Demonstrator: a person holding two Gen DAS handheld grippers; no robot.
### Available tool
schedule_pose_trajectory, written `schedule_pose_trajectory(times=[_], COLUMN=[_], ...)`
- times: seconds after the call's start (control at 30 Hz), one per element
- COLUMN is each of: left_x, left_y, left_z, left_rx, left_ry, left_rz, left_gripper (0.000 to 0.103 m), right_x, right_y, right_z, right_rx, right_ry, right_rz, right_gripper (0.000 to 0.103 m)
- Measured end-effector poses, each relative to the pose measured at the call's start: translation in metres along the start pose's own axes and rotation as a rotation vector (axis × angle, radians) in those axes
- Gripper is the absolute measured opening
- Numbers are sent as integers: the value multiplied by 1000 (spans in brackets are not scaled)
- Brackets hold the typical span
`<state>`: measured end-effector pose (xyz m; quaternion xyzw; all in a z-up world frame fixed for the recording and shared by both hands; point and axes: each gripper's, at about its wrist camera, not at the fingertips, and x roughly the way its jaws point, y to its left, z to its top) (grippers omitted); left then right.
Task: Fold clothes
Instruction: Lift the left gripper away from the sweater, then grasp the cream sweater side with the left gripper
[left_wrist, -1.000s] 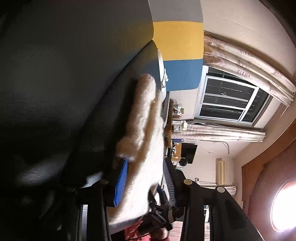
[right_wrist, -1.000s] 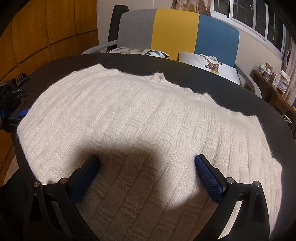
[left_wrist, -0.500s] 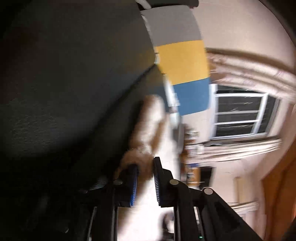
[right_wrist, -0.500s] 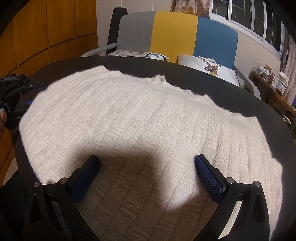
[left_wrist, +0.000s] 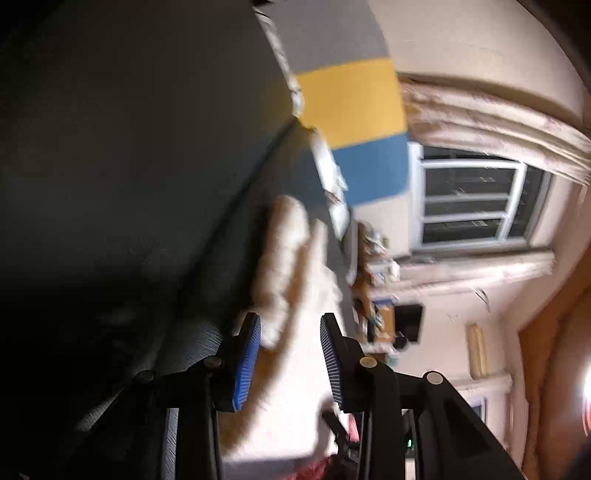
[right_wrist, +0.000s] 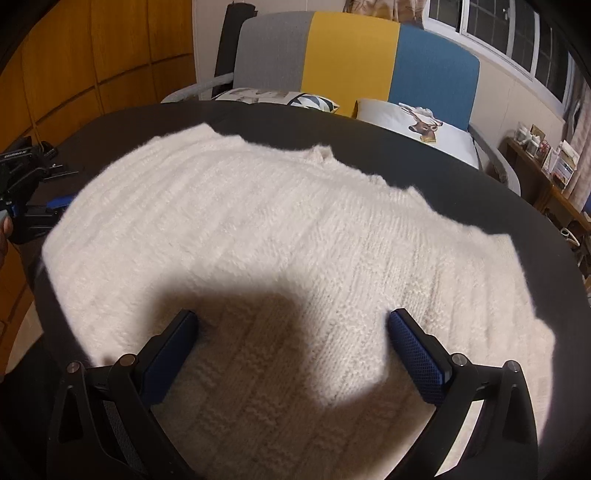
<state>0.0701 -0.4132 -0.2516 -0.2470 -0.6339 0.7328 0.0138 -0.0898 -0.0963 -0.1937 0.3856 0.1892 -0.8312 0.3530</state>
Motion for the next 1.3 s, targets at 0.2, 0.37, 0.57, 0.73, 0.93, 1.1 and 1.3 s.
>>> schedule_pose_trajectory(times=[0.2, 0.37, 0.57, 0.73, 0.93, 1.1, 1.3], left_x=[-2, 37, 52, 42, 87, 93, 62], left_y=[-15, -62, -92, -112, -101, -96, -90], left_z=[-2, -32, -36, -17, -22, -26, 11], left_rx=[136, 542, 717, 717, 732, 755, 669], left_ry=[-33, 16, 4, -45, 51, 50, -4], left_rz=[99, 329, 450, 414, 485, 465, 471], left_gripper=[35, 38, 37, 38, 38, 38, 42], right_x=[-10, 12, 8, -13, -6, 20, 15], right_y=[-13, -35, -33, -41, -69, -91, -100], right_z=[11, -8, -10, 6, 18, -9, -15], right_rx=[39, 170, 156, 167, 201, 317, 358], right_ry=[-35, -25, -40, -77, -65, -62, -107], right_rz=[-81, -73, -72, -43, -141, -103, -45], right_gripper=[103, 103, 103, 103, 103, 103, 103])
